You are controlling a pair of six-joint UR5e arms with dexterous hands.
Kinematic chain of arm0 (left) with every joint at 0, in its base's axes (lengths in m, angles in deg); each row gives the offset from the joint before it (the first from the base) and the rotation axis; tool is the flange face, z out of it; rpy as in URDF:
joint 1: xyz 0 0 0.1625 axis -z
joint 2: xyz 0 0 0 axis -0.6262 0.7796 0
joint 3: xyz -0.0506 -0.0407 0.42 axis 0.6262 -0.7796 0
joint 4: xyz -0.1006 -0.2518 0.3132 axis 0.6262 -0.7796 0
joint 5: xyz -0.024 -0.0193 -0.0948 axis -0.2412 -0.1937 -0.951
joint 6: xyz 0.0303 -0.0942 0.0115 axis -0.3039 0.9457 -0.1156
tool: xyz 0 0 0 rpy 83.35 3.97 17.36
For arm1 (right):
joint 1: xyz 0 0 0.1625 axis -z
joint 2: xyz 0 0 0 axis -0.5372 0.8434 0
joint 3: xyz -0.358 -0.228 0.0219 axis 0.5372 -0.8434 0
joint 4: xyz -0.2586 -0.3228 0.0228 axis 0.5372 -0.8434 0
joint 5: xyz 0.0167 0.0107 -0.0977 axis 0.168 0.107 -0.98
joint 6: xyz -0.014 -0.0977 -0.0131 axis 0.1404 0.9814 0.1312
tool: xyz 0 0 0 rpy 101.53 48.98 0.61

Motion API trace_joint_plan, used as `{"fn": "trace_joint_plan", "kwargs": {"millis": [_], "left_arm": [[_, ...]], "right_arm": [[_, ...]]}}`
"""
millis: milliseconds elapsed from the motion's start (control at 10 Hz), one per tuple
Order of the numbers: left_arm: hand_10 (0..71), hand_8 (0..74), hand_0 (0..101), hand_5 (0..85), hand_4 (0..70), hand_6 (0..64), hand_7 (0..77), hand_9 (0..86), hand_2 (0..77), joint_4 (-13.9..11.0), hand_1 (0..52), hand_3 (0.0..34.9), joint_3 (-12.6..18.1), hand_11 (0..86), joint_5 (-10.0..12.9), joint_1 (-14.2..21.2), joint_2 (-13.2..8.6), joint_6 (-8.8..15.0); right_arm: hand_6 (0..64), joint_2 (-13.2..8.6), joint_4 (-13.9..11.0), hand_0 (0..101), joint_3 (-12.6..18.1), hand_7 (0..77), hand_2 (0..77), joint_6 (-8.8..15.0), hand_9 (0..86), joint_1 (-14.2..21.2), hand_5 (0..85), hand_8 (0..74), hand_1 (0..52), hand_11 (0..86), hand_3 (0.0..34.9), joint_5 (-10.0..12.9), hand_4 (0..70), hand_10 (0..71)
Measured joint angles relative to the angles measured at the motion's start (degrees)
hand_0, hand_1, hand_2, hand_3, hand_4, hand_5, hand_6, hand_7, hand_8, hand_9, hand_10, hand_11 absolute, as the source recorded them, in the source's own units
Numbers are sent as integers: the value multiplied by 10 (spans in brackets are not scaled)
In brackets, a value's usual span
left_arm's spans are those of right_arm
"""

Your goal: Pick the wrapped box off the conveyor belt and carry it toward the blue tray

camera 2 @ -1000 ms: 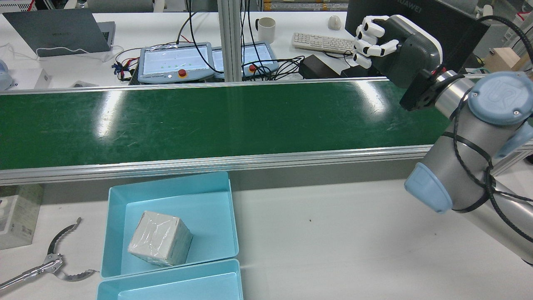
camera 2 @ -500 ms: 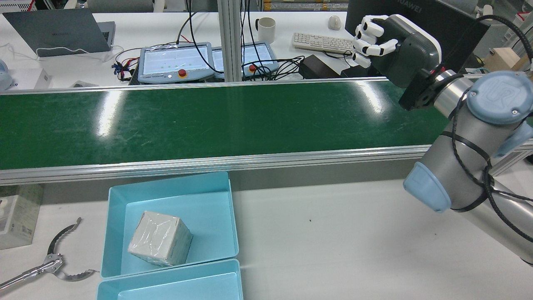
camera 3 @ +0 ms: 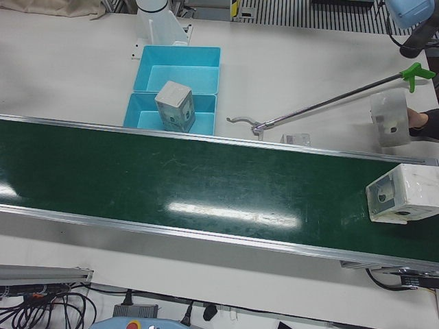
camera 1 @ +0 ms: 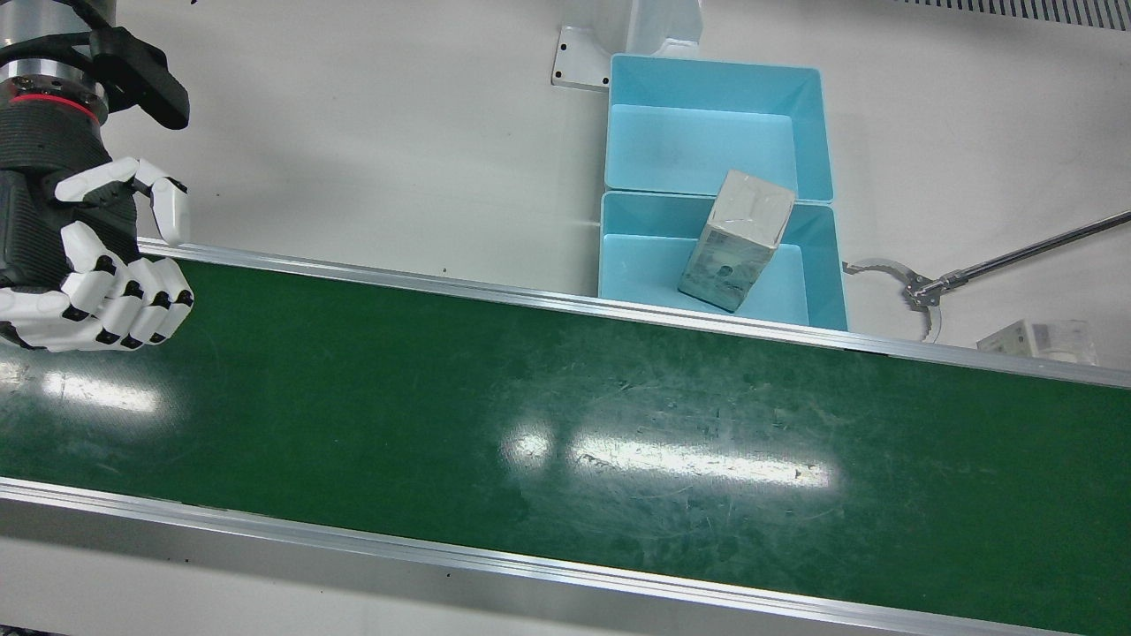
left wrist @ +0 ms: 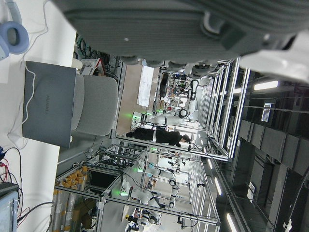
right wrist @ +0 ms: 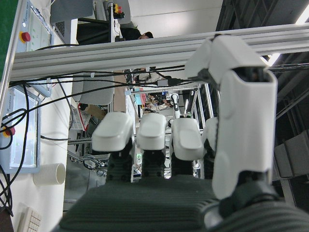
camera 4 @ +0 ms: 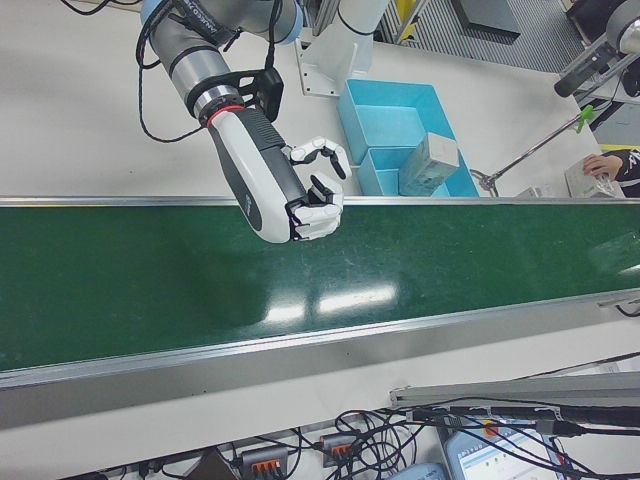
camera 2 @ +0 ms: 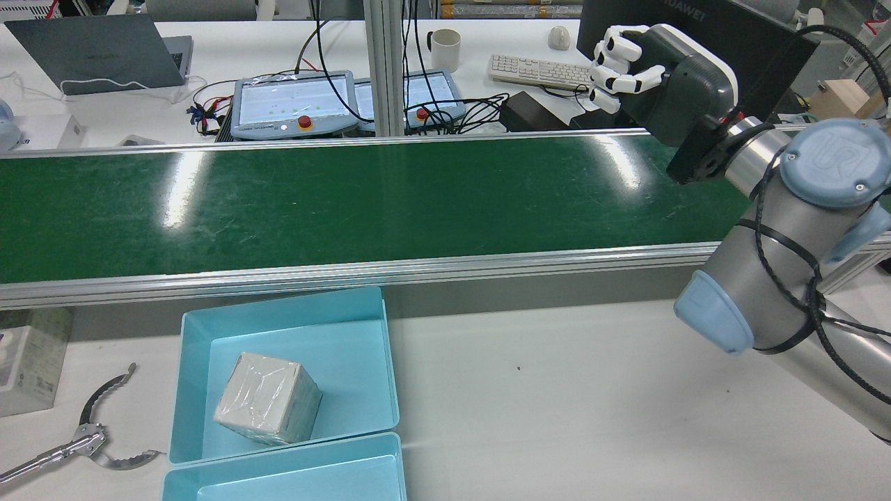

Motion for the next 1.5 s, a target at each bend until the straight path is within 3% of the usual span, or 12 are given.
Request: {"fn": "trace_joint_plan", "kwargs": {"millis": [500,1000,1100,1300,1500], "left_arm": [[0,0,0,11,0,0,0,0,5,0,0,0,0,0,0,0,0,0],[0,0,0,11,0,0,0,0,11,0,0,0,0,0,0,0,0,0],[0,0,0,11,0,0,0,0,11,0,0,0,0,0,0,0,0,0],[5,0,0,11,0,0,0,0,5,0,0,0,0,0,0,0,0,0],[5,0,0,11,0,0,0,0,5,0,0,0,0,0,0,0,0,0]], "right_arm": [[627,-8,-1,510,1,698,556,-3,698,-10,698,698,49,704,0,-24,693,693],[627,-9,-1,509,0,698,556,-2,698,-13,698,698,49,704,1,-24,698,693],[627,-8,-1,510,0,698,551,-2,698,-13,698,698,22,704,2,-24,698,698],[627,-7,-1,510,-1,698,551,-2,698,-13,698,698,16,704,1,-24,698,693],[627,-8,-1,511,-2,698,545,-2,698,-13,698,698,44,704,0,-25,698,693]]}}
